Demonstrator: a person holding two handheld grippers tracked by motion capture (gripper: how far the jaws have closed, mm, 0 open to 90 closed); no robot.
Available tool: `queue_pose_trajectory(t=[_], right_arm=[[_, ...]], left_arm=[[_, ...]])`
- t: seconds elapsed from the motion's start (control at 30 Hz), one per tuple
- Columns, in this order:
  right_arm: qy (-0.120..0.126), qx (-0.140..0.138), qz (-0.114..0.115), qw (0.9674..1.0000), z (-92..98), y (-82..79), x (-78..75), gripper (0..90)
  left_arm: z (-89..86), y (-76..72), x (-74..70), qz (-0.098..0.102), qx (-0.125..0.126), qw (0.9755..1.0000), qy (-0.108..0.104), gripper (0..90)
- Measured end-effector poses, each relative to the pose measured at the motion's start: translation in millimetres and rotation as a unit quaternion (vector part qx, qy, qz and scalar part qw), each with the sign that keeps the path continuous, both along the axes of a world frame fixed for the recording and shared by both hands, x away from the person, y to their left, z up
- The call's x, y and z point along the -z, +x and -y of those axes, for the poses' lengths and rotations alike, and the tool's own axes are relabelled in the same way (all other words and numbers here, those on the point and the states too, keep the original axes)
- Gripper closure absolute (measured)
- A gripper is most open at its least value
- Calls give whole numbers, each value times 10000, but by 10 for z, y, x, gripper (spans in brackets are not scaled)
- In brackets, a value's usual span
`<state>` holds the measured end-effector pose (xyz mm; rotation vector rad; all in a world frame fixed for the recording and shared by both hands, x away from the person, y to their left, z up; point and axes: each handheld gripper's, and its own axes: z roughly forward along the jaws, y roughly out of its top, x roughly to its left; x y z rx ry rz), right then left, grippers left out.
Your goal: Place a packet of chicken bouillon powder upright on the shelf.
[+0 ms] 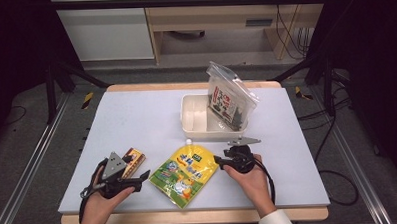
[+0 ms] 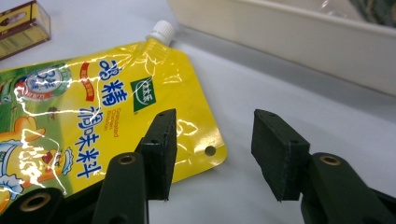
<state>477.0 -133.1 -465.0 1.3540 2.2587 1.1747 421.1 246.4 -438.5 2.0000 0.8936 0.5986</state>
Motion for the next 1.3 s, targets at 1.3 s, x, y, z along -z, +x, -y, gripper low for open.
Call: queue_pose_trajectory(t=[1.3], right_arm=[[191, -70, -161, 9997, -213, -26, -5, 747]], left_arm=[[24, -3, 7, 11, 56, 10000, 81, 176]])
